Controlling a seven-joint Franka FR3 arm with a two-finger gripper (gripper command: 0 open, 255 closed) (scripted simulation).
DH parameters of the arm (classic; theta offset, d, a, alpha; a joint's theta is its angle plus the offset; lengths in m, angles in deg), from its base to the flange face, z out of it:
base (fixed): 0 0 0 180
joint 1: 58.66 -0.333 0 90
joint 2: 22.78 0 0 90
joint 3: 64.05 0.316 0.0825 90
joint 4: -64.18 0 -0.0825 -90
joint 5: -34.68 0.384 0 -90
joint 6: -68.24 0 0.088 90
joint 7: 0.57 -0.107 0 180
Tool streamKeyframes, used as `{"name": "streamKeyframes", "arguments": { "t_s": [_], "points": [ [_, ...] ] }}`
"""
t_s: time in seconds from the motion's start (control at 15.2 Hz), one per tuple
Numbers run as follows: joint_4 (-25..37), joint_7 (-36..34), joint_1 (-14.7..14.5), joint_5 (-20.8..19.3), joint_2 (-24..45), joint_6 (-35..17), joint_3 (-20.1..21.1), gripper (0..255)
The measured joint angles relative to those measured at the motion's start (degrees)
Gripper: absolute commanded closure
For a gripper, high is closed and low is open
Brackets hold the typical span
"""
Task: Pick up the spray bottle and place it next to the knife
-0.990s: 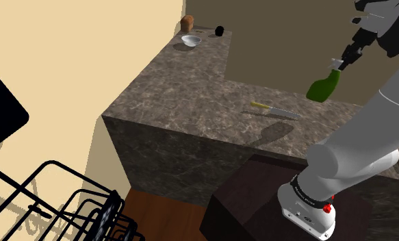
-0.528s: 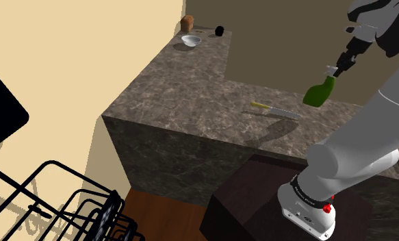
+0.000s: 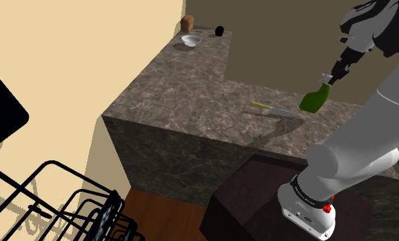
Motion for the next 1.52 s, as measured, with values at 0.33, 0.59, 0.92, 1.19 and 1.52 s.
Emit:
{"name": "streamKeyframes", "arguments": {
  "t_s": [0.33, 0.59, 0.92, 1.19, 1.52],
  "points": [
    [-2.5, 0.9, 0.2, 1.0, 1.2, -3.3, 0.1, 255],
    [-2.8, 1.1, 0.2, 1.4, 1.6, -4.0, 0.2, 255],
    [-2.8, 1.1, 0.2, 1.4, 1.7, -4.0, 0.2, 0],
    [-2.8, 1.1, 0.2, 1.4, 1.7, -4.0, 0.2, 0],
    [2.5, 0.3, 0.3, 0.1, 0.3, 2.2, -0.2, 0]
  ]
}}
